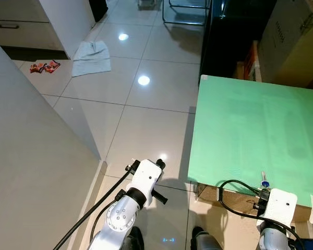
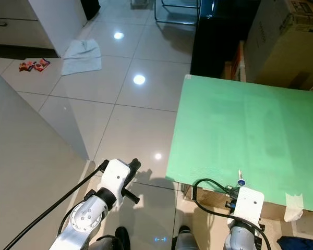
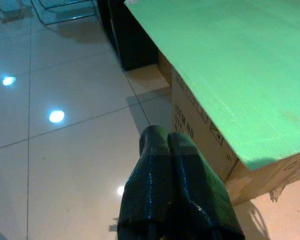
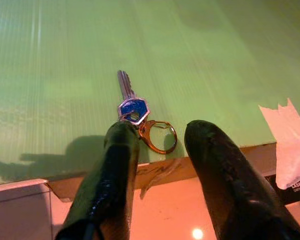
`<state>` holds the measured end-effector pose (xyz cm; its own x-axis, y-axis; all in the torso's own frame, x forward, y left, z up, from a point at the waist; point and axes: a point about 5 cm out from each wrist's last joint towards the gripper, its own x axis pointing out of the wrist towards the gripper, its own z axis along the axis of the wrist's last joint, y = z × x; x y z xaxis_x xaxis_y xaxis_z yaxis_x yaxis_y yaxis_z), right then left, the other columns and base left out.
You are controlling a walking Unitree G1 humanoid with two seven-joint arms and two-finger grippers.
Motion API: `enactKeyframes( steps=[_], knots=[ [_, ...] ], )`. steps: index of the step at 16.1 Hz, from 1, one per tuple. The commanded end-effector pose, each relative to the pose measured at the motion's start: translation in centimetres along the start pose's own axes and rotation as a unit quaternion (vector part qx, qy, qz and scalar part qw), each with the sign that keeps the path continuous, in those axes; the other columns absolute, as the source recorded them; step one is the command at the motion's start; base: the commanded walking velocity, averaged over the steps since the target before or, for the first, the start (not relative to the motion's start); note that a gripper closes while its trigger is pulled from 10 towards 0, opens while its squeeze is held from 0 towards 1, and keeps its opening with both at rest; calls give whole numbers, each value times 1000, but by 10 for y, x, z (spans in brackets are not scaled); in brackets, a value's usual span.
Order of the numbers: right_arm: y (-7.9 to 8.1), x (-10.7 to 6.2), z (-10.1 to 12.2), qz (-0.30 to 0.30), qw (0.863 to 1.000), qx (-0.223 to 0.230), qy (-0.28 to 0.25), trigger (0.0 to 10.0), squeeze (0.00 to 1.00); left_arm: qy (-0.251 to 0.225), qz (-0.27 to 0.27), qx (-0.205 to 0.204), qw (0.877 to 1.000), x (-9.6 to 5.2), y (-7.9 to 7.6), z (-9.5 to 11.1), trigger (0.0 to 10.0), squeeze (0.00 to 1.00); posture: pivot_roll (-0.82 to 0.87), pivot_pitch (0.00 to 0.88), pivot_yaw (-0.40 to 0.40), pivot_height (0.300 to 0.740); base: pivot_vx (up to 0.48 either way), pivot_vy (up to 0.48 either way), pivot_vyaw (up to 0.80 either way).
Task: Hang keys on a hook
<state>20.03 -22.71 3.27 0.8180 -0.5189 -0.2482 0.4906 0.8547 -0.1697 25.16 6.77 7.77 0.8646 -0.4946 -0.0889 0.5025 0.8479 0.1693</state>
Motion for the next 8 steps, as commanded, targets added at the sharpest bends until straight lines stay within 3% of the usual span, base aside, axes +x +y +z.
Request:
enactKeyframes(
  steps=[1,3,4,8],
  knots=[
    [-7,-1,-11,-12,999,-20,24,10000,1000,11,-1,-3,1000,-2,-1,-6,10000,0,-220,261,71,740,0,0,0],
    [-9,3,-10,-14,999,-26,23,10000,1000,11,0,-3,1000,-2,-1,-5,10000,0,-219,262,71,740,0,0,0],
    [-10,5,-10,-15,999,-28,23,10000,0,12,0,-2,1000,-2,-1,-6,10000,0,-218,262,71,740,0,0,0],
    [-13,13,-16,-20,999,-13,45,10000,0,12,0,-1,1000,-2,0,-6,10000,0,-214,266,75,740,0,0,0]
  ],
)
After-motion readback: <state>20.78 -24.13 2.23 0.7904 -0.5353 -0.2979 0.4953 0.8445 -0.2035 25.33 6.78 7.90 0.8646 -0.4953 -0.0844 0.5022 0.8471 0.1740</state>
